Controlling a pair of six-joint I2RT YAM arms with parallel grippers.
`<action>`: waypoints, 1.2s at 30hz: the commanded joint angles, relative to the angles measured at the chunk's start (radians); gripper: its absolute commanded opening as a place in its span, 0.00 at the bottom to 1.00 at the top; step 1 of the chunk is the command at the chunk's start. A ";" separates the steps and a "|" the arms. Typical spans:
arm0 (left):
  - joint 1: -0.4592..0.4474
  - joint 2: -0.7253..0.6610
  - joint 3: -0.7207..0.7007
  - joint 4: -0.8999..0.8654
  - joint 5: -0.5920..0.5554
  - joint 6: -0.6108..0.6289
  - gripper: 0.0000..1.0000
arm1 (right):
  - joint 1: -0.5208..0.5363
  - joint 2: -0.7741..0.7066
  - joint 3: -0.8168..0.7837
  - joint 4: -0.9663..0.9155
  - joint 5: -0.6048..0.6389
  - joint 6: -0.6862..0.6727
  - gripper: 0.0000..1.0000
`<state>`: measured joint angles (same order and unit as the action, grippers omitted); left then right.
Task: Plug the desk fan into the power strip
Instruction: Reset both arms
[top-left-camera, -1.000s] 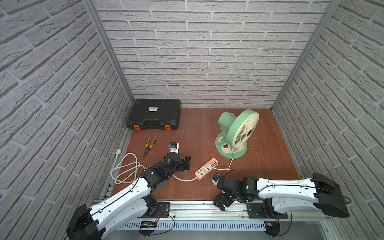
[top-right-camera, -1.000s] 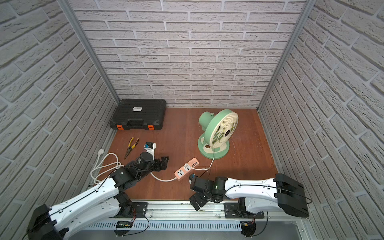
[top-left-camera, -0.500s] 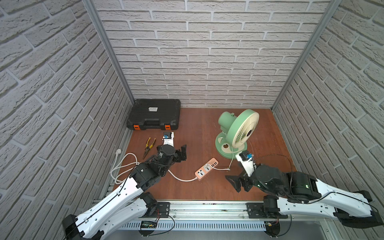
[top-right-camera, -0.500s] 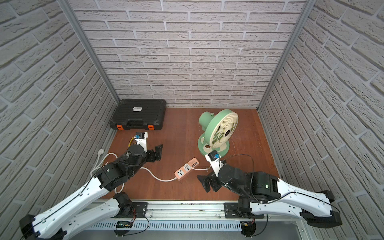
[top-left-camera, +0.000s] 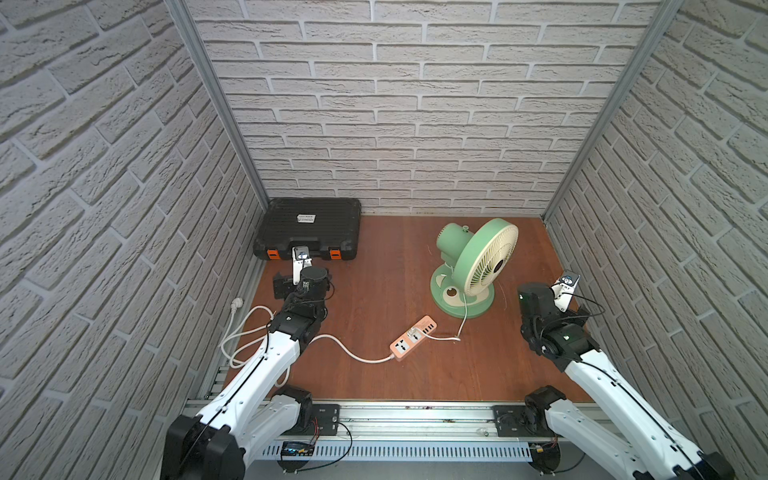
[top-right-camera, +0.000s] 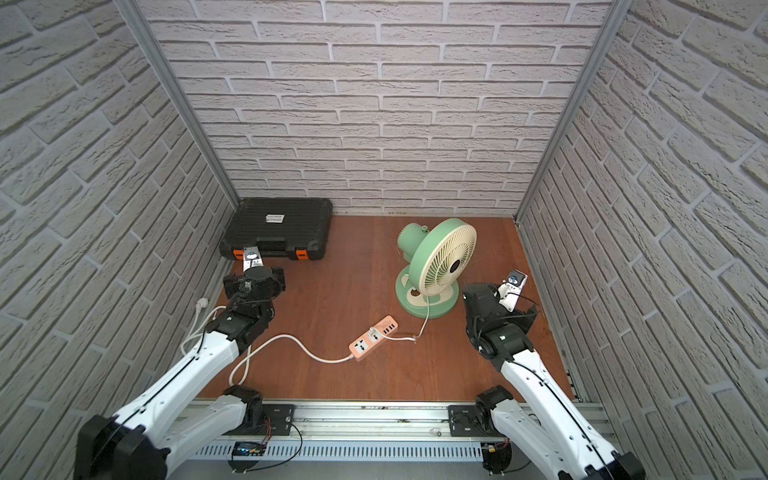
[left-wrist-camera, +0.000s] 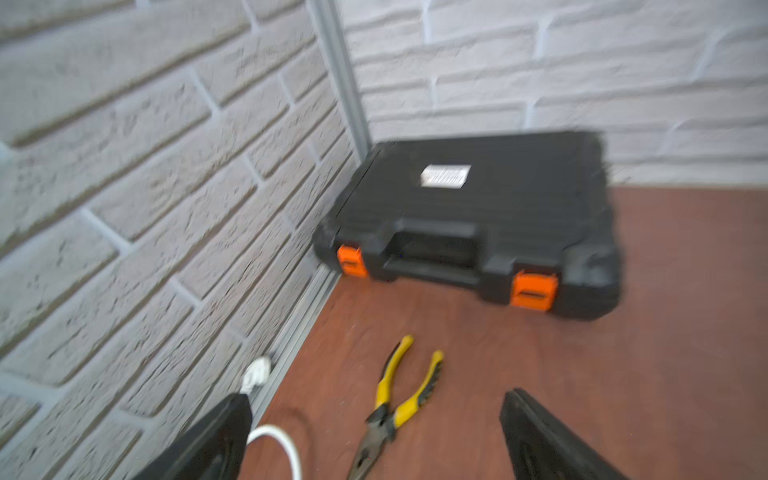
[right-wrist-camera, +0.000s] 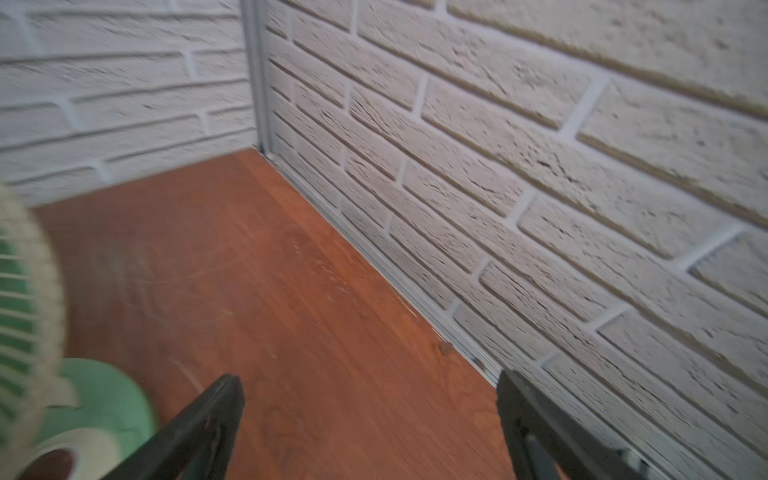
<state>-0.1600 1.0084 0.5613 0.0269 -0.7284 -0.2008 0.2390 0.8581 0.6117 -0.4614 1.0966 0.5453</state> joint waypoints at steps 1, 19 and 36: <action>0.059 0.044 -0.063 0.279 0.080 0.108 0.98 | -0.068 0.084 -0.057 0.254 0.040 -0.011 0.99; 0.161 0.367 -0.295 0.933 0.357 0.176 0.98 | -0.095 0.608 -0.302 1.458 -0.537 -0.568 0.99; 0.186 0.550 -0.198 0.913 0.468 0.169 0.98 | -0.195 0.690 -0.268 1.453 -0.784 -0.528 0.99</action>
<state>0.0303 1.5677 0.3618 0.8974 -0.2512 -0.0273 0.0448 1.5448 0.3397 0.9070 0.3405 0.0135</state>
